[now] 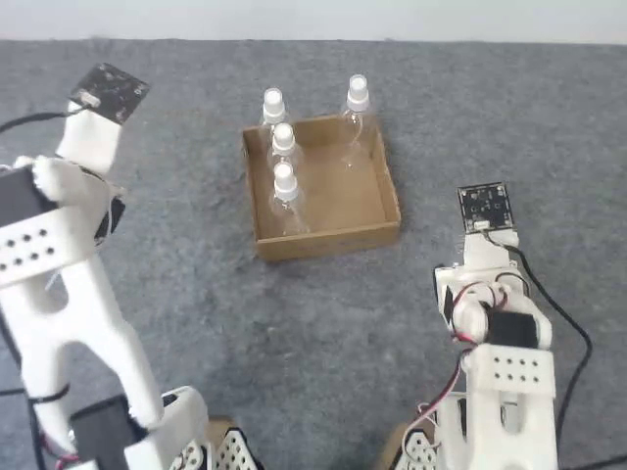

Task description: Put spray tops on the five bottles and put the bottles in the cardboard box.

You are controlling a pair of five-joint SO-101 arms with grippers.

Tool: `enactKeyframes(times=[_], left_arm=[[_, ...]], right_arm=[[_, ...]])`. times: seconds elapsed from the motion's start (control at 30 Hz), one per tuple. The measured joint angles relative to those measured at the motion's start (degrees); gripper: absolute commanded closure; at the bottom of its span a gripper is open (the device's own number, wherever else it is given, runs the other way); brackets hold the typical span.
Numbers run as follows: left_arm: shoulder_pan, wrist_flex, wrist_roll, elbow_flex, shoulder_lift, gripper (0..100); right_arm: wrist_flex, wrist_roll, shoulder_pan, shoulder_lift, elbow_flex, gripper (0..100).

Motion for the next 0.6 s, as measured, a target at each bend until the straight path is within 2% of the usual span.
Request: enactKeyframes(times=[0.43,0.6], left_arm=[[0.0,0.0,0.88,5.19,-11.08,99],[0.0,0.0,4.04,5.19,-15.38,99]], right_arm=[[0.0,0.18,-2.02,-11.96,4.84,96.1],[0.0,0.18,-2.29,-13.1,4.84,96.1]])
